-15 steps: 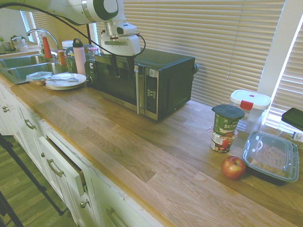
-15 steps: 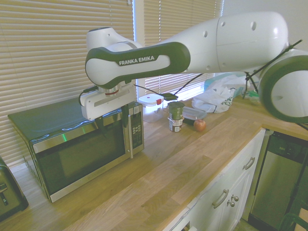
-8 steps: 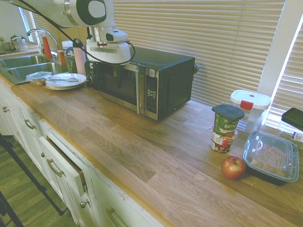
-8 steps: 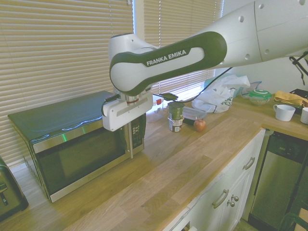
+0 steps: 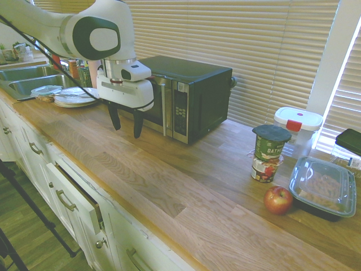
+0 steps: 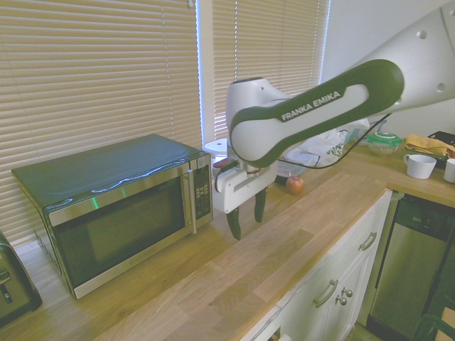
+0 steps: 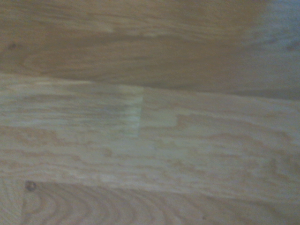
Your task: Close the microwave
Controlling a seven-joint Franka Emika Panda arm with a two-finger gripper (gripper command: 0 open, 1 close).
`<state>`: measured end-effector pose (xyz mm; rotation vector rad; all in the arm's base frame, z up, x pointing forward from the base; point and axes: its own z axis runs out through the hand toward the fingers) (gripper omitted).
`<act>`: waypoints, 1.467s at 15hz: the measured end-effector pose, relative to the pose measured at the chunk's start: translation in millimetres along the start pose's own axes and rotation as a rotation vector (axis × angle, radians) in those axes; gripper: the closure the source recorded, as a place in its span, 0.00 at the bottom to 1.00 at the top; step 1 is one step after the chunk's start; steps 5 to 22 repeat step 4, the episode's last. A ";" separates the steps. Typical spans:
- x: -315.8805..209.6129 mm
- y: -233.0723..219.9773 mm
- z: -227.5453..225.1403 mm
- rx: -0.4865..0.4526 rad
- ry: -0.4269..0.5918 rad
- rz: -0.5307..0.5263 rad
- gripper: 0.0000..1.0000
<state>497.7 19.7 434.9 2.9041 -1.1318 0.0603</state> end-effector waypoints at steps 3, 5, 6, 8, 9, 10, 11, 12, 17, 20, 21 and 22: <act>-34.2 39.4 17.5 0.004 0.007 0.009 0.00; -45.7 51.6 24.1 0.006 0.009 0.010 0.00; -45.7 51.6 24.1 0.006 0.009 0.010 0.00; -45.7 51.6 24.1 0.006 0.009 0.010 0.00; -45.7 51.6 24.1 0.006 0.009 0.010 0.00; -45.7 51.6 24.1 0.006 0.009 0.010 0.00; -45.7 51.6 24.1 0.006 0.009 0.010 0.00; -45.7 51.6 24.1 0.006 0.009 0.010 0.00; -45.7 51.6 24.1 0.006 0.009 0.010 0.00; -45.7 51.6 24.1 0.006 0.009 0.010 0.00; -45.7 51.6 24.1 0.006 0.009 0.010 0.00; -45.7 51.6 24.1 0.006 0.009 0.010 0.00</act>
